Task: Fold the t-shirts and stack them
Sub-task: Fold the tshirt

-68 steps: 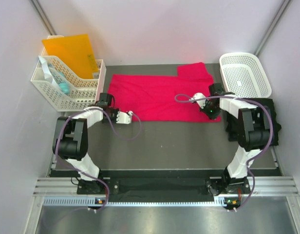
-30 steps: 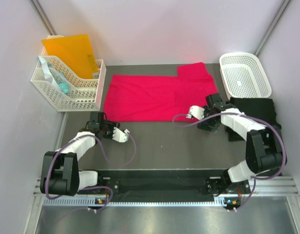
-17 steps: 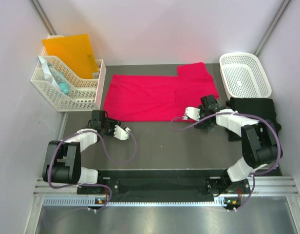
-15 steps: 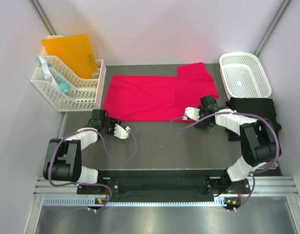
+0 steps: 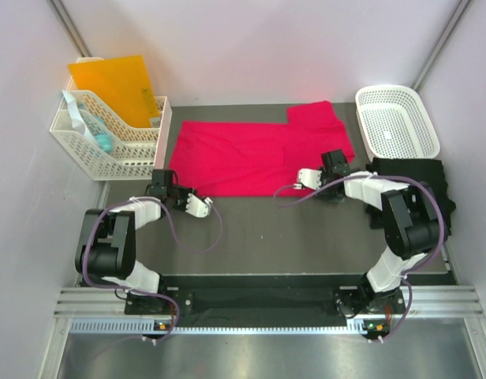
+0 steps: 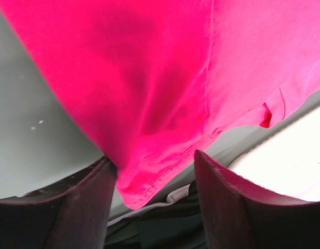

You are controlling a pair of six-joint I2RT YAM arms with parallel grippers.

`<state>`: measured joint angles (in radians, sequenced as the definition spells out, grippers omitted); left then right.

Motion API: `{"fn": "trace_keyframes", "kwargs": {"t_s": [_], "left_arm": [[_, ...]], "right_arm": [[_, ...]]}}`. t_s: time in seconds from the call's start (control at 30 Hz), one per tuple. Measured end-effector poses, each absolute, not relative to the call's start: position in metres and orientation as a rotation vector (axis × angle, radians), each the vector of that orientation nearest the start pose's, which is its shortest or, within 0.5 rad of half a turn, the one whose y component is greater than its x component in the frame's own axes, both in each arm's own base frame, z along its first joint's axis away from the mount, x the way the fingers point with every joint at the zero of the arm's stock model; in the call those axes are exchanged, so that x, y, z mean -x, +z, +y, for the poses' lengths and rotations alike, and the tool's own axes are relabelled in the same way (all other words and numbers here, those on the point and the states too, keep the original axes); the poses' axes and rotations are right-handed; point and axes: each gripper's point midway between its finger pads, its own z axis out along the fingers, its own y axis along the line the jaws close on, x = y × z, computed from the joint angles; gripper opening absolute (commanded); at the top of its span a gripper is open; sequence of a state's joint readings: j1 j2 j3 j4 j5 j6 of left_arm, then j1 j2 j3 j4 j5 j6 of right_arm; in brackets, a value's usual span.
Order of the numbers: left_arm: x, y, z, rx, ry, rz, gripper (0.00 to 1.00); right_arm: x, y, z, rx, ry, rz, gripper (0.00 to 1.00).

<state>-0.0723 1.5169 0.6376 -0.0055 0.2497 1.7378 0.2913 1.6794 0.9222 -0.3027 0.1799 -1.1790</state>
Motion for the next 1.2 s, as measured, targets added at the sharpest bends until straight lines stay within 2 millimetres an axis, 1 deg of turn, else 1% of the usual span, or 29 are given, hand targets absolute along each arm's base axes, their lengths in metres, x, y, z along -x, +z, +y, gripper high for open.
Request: {"fn": "trace_keyframes", "kwargs": {"t_s": [0.03,0.07,0.1,0.13,0.17,0.27,0.37,0.47,0.53,0.7,0.83,0.93,1.03,1.1,1.2], "left_arm": [[-0.374,0.033,-0.031,-2.014,0.44,1.436,0.12],[-0.375,0.033,-0.031,-2.019,0.435,1.438,0.04],[-0.376,0.032,-0.031,-2.022,0.431,1.442,0.0],[-0.378,0.032,-0.031,-2.027,0.43,1.441,0.0],[-0.379,0.033,-0.031,-2.03,0.432,1.439,0.0],[-0.382,0.036,-0.03,-2.032,0.433,1.441,0.0],[-0.382,0.038,-0.03,-2.039,0.421,1.456,0.0],[-0.381,0.04,-0.03,-2.046,0.395,1.476,0.0],[-0.378,0.041,-0.03,-2.054,0.38,1.487,0.0],[-0.355,0.05,-0.031,-2.096,0.317,1.498,0.0],[-0.335,0.063,-0.033,-2.124,0.291,1.47,0.0],[-0.317,0.065,-0.033,-2.148,0.273,1.456,0.0],[-0.29,0.057,-0.033,-2.181,0.214,1.462,0.0],[-0.272,0.053,-0.033,-2.204,0.183,1.46,0.0],[-0.253,0.05,-0.032,-2.23,0.155,1.458,0.0]], "right_arm": [[-0.377,0.034,0.041,1.766,-0.525,2.054,0.52],[-0.378,0.033,0.041,1.771,-0.524,2.053,0.46],[-0.378,0.033,0.041,1.769,-0.523,2.055,0.42],[-0.377,0.032,0.041,1.769,-0.52,2.058,0.37],[-0.377,0.031,0.041,1.774,-0.517,2.059,0.29],[-0.374,0.028,0.042,1.779,-0.499,2.068,0.15],[-0.371,0.026,0.041,1.789,-0.489,2.076,0.1],[-0.366,0.023,0.041,1.809,-0.476,2.084,0.08],[-0.363,0.025,0.04,1.816,-0.471,2.082,0.08],[-0.35,0.039,0.039,1.829,-0.458,2.059,0.06],[-0.331,0.046,0.036,1.857,-0.437,2.046,0.06],[-0.312,0.041,0.032,1.898,-0.406,2.054,0.06],[-0.294,0.031,0.029,1.944,-0.371,2.075,0.06],[-0.286,0.026,0.028,1.967,-0.35,2.087,0.06],[-0.277,0.022,0.03,1.998,-0.332,2.084,0.06]]}}
